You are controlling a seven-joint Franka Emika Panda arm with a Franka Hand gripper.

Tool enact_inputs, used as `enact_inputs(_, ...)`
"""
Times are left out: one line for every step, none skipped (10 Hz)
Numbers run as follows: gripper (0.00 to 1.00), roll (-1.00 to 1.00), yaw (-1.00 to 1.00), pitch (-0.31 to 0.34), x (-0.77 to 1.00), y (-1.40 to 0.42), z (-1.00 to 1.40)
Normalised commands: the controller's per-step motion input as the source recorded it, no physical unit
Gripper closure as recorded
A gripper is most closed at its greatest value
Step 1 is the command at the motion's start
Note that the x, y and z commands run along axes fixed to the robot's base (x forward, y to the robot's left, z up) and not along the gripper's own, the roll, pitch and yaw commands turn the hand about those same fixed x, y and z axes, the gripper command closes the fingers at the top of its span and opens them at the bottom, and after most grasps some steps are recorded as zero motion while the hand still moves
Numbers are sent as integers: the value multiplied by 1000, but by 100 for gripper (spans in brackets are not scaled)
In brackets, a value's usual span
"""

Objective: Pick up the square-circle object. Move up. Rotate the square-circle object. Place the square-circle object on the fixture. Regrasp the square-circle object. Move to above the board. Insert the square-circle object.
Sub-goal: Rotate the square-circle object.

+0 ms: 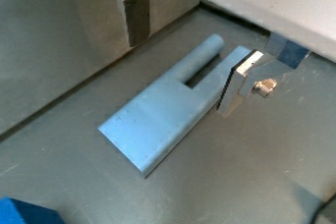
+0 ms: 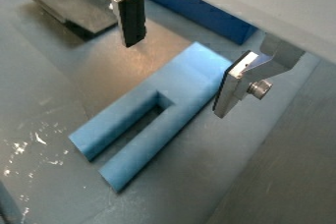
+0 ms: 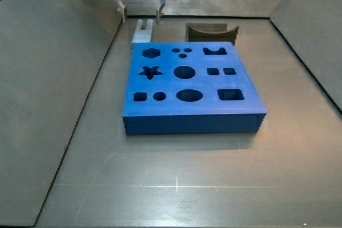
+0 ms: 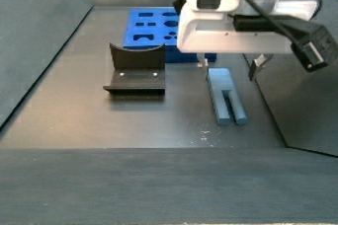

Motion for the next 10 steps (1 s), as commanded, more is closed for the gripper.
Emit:
enact_inputs(0,-94,-4,-89,40,7,-802)
enact_inputs(0,-111,0,-96,35,8,-723)
enact_inputs(0,-127,0,-106,35,11,-625)
enact_inputs(0,-136,-2,-110,30,15,-563)
enact_inputs(0,-143,-1,-121,30,19,-500)
enact_inputs(0,-153,1,-134,27,16,-436)
enact_inputs(0,-163,4,-137,25,17,-388)
enact_inputs(0,-169,4,-137,27,18,-358)
enact_inputs(0,-176,7,-144,29,20,-311)
enact_inputs(0,-180,8,-154,25,17,-277)
